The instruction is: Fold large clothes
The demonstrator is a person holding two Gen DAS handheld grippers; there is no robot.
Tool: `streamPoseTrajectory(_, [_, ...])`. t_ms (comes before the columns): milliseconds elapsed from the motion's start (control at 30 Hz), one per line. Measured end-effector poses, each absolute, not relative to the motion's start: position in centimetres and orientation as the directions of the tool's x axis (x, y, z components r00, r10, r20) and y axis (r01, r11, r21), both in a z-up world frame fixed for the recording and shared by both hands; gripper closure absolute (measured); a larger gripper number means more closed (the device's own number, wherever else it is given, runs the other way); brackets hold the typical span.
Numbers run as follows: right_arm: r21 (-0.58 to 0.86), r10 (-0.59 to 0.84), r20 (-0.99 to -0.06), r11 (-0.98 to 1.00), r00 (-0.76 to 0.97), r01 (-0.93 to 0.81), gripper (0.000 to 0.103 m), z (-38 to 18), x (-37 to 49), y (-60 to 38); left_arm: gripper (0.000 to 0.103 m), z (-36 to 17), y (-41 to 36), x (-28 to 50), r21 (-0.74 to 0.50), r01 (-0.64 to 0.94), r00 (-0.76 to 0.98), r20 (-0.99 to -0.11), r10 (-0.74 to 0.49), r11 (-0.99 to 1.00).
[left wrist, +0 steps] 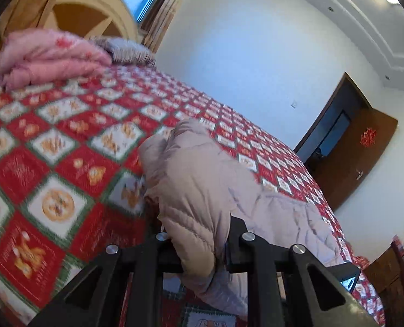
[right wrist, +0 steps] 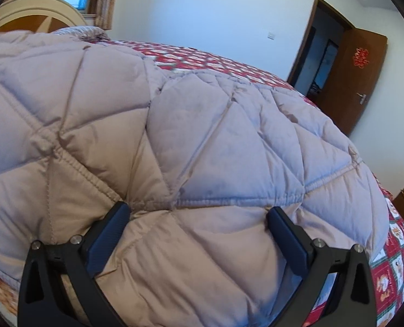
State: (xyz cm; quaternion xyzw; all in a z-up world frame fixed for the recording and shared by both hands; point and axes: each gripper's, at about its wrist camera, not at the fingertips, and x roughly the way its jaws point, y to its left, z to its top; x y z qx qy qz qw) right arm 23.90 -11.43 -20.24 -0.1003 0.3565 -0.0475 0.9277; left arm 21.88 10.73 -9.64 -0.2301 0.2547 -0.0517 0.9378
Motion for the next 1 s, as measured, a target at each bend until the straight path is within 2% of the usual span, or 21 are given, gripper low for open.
streamPoseTrajectory(133, [-0.064, -0.002, -0.692, 0.996, 0.722, -0.058, 0.000, -18.2, 22.6, -14.2, 0.085, -6.4, 7.7, 22.1, -0.383, 0.043, 0.884, -0.416, -0.213, 0.923])
streamPoseTrajectory(200, [-0.001, 0.044, -0.668, 0.998, 0.742, -0.060, 0.000, -16.5, 21.1, -17.3, 0.085, -4.5, 4.9, 22.3, -0.335, 0.098, 0.893, -0.385, -0.231, 0.937])
streamPoseTrajectory(300, [0.023, 0.006, -0.628, 1.000, 0.778, 0.011, 0.000, -14.7, 19.7, -22.6, 0.085, -2.1, -1.2, 22.5, -0.231, 0.190, 0.899, -0.349, -0.264, 0.954])
streamPoseTrajectory(467, [0.042, -0.173, -0.656, 0.964, 0.735, 0.264, 0.000, -15.1, 18.4, -35.8, 0.086, -0.6, -11.9, 23.5, -0.102, 0.366, 0.860, -0.342, -0.378, 0.925])
streamPoseTrajectory(667, [0.086, -0.269, -0.684, 0.893, 0.678, 0.442, 0.000, -16.2, 16.1, -44.6, 0.088, -4.7, -23.5, 23.5, 0.022, 0.544, 0.756, -0.446, -0.479, 0.839])
streamPoseTrajectory(767, [0.125, -0.258, -0.702, 0.873, 0.664, 0.471, 0.000, -17.5, 15.5, -46.6, 0.089, -8.9, -27.8, 23.1, 0.065, 0.616, 0.684, -0.537, -0.493, 0.785])
streamPoseTrajectory(833, [0.145, -0.241, -0.706, 0.872, 0.666, 0.468, 0.000, -17.5, 15.4, -46.7, 0.089, -10.6, -29.4, 22.3, 0.098, 0.641, 0.665, -0.568, -0.486, 0.762])
streamPoseTrajectory(900, [0.113, -0.259, -0.685, 0.886, 0.681, 0.450, 0.000, -17.2, 15.5, -45.9, 0.087, -11.9, -30.8, 21.2, 0.171, 0.648, 0.679, -0.571, -0.461, 0.742])
streamPoseTrajectory(1000, [0.110, -0.250, -0.687, 0.892, 0.682, 0.438, 0.000, -17.5, 15.4, -45.9, 0.079, -11.9, -31.8, 19.9, 0.265, 0.634, 0.716, -0.557, -0.421, 0.727])
